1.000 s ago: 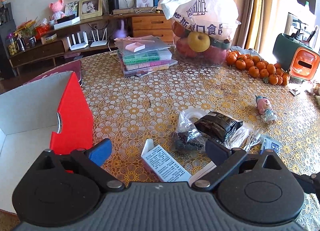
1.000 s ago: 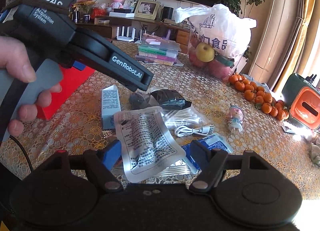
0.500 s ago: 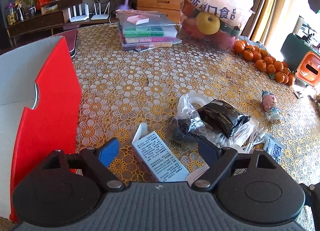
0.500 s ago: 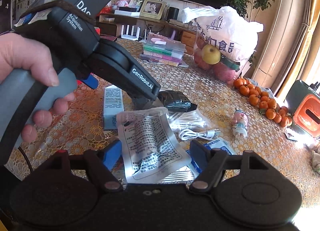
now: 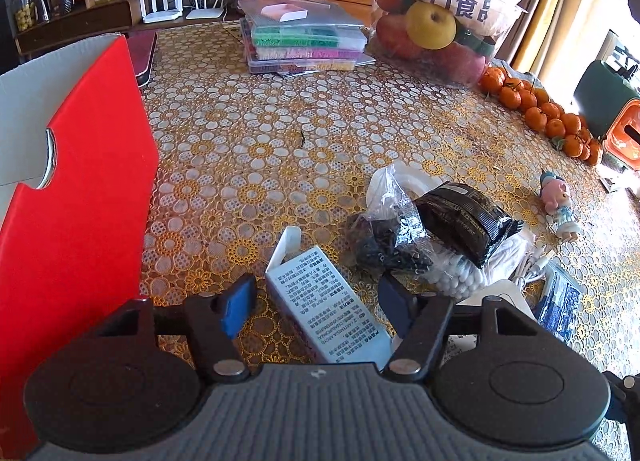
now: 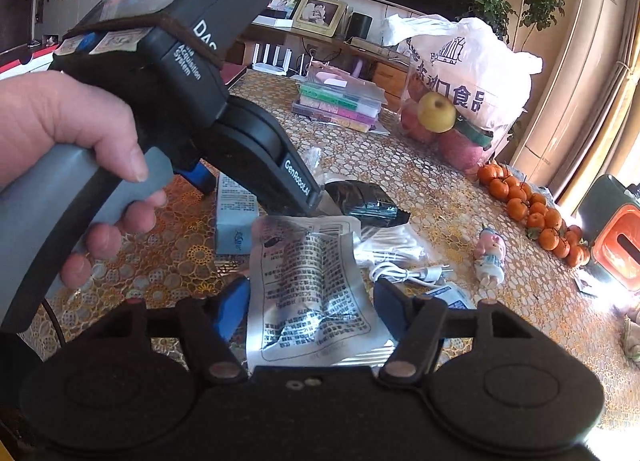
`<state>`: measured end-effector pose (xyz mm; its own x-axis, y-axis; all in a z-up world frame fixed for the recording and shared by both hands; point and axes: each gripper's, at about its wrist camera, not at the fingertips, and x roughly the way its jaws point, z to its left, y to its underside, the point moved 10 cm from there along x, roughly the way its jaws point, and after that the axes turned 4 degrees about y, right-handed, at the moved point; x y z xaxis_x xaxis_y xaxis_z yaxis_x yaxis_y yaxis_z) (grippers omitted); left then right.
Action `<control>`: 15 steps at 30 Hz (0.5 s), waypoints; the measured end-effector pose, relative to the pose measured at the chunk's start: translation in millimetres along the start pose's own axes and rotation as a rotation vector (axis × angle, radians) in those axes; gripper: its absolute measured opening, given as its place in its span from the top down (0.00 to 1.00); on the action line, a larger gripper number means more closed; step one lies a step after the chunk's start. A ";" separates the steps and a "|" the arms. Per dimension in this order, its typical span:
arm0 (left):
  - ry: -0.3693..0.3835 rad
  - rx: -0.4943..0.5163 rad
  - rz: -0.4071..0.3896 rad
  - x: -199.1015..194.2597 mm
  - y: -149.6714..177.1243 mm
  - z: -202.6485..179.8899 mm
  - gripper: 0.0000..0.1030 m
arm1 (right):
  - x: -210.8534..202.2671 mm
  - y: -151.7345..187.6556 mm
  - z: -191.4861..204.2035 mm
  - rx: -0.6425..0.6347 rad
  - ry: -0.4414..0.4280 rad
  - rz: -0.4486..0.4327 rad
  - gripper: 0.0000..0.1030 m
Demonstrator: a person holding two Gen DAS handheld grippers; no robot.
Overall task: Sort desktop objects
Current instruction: 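Grasp the white milk carton with the left tool while the right tool reaches the blister pack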
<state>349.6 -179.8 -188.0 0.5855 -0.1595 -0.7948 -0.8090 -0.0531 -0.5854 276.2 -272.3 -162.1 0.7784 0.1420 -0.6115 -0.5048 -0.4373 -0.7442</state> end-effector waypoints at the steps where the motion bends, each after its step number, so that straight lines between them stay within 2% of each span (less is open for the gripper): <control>1: -0.002 0.004 -0.001 -0.2 -0.1 -0.2 0.48 | -0.1 -0.4 -0.1 0.002 -0.003 -0.001 0.37; 5: -0.001 0.007 -0.005 -1.2 -0.1 0.6 0.54 | -0.5 -0.7 -0.2 0.012 -0.012 0.002 0.39; 7: 0.002 0.006 -0.008 -1.9 -0.1 0.6 0.65 | -0.7 -0.2 -0.7 0.018 -0.013 0.002 0.39; 8: 0.006 0.005 -0.008 -2.2 0.0 0.5 0.67 | -0.9 -0.1 -1.1 0.023 -0.014 0.003 0.40; 15: 0.014 0.009 -0.008 -6.9 2.4 0.0 0.69 | -5.4 -2.4 -2.0 0.039 -0.015 -0.001 0.42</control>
<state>343.6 -178.8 -183.9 0.5908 -0.1731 -0.7880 -0.8041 -0.0459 -0.5928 273.9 -273.8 -156.5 0.7735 0.1561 -0.6142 -0.5181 -0.4026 -0.7547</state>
